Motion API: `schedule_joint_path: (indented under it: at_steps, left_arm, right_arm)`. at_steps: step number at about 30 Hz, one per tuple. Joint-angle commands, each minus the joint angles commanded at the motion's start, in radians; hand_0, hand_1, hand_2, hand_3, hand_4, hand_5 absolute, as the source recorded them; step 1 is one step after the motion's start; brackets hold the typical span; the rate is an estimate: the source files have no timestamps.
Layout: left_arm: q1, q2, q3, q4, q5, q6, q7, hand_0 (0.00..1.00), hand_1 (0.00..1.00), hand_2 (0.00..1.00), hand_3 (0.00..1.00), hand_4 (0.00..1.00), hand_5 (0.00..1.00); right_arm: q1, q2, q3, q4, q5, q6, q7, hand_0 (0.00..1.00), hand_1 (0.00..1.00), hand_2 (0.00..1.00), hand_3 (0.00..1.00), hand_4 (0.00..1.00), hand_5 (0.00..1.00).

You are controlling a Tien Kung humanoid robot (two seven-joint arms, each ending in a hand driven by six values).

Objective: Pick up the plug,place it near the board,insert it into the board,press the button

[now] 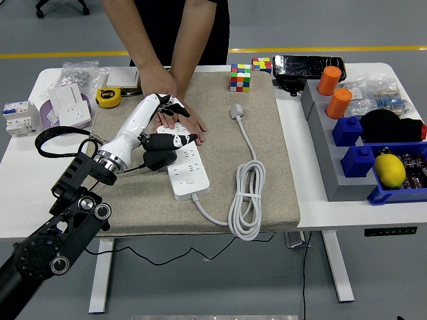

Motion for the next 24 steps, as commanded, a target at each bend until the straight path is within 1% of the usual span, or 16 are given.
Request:
schedule_joint_path:
  at_steps: [3,5,6,10,11,12,13,15,17,18,19,21,23,24]
  left_arm:
    - [-0.014,-0.013,-0.005,0.061,0.016,-0.011,0.006,0.934,0.978,0.938,0.932,0.998,0.382]
    - [-0.019,-0.018,-0.010,0.091,0.031,-0.010,0.003,0.934,0.978,0.938,0.932,0.998,0.382]
    - [-0.022,-0.021,-0.012,0.107,0.041,-0.009,0.002,0.934,0.977,0.909,0.895,0.998,0.413]
    - [-0.029,-0.028,-0.016,0.162,0.074,-0.022,0.002,0.934,0.977,0.909,0.895,0.998,0.413]
    - [-0.030,-0.028,-0.016,0.170,0.082,-0.024,0.002,0.934,0.977,0.909,0.895,0.998,0.413]
    - [-0.030,-0.028,-0.017,0.182,0.105,-0.022,0.001,0.911,0.949,0.845,0.835,0.998,0.403]
    - [-0.030,-0.028,-0.018,0.190,0.131,-0.020,0.001,0.911,0.949,0.845,0.835,0.998,0.403]
    - [-0.028,-0.027,-0.017,0.200,0.150,-0.017,0.000,0.911,0.949,0.845,0.835,0.998,0.403]
    - [-0.027,-0.028,-0.022,0.215,0.201,-0.011,-0.001,0.911,0.949,0.845,0.835,0.998,0.403]
    - [-0.027,-0.028,-0.023,0.223,0.217,-0.010,-0.002,0.855,0.885,0.749,0.714,0.998,0.372]
    - [-0.027,-0.028,-0.025,0.229,0.230,-0.008,-0.002,0.855,0.885,0.749,0.714,0.998,0.372]
    - [-0.028,-0.028,-0.029,0.244,0.293,-0.001,0.000,0.855,0.885,0.749,0.714,0.998,0.372]
    - [-0.026,-0.028,-0.028,0.256,0.332,0.000,0.004,0.855,0.885,0.749,0.714,0.998,0.372]
    - [-0.024,-0.028,-0.028,0.263,0.353,-0.001,0.006,0.791,0.838,0.710,0.680,0.998,0.362]
  right_arm:
    - [-0.001,0.000,0.000,0.000,-0.002,0.000,-0.001,0.827,0.751,0.747,0.788,0.998,0.933]
    - [0.000,0.000,-0.001,0.000,0.000,0.000,0.000,0.827,0.751,0.747,0.788,0.998,0.933]
    - [0.000,0.000,-0.002,0.000,0.001,0.000,0.001,0.827,0.751,0.747,0.788,0.998,0.933]
    - [0.003,0.000,-0.001,0.000,-0.001,0.000,0.001,0.827,0.751,0.747,0.788,0.998,0.933]
    - [0.003,0.001,-0.001,0.000,0.000,0.000,0.001,0.827,0.751,0.747,0.788,0.998,0.933]
    - [0.003,0.000,-0.002,0.000,0.001,0.000,0.002,0.828,0.751,0.747,0.788,0.998,0.933]
    - [0.003,0.000,-0.001,0.000,0.000,0.000,0.001,0.828,0.751,0.747,0.788,0.998,0.933]
    - [0.003,0.000,0.000,0.000,0.001,0.000,0.001,0.828,0.751,0.747,0.788,0.998,0.933]
    - [0.002,-0.001,0.000,0.000,0.000,0.000,0.001,0.828,0.751,0.747,0.788,0.998,0.933]
    - [0.002,-0.001,0.002,0.000,-0.002,0.000,0.000,0.827,0.751,0.747,0.788,0.998,0.933]
    - [0.001,-0.001,0.002,0.000,-0.002,0.000,0.000,0.827,0.751,0.747,0.788,0.998,0.933]
    - [0.001,0.000,0.002,0.000,-0.002,0.000,0.001,0.827,0.751,0.747,0.788,0.998,0.933]
    - [0.001,0.000,0.001,0.000,-0.001,0.000,0.002,0.827,0.751,0.747,0.788,0.998,0.933]
    - [0.001,0.000,0.000,0.000,0.000,0.000,0.002,0.826,0.751,0.747,0.788,0.998,0.932]
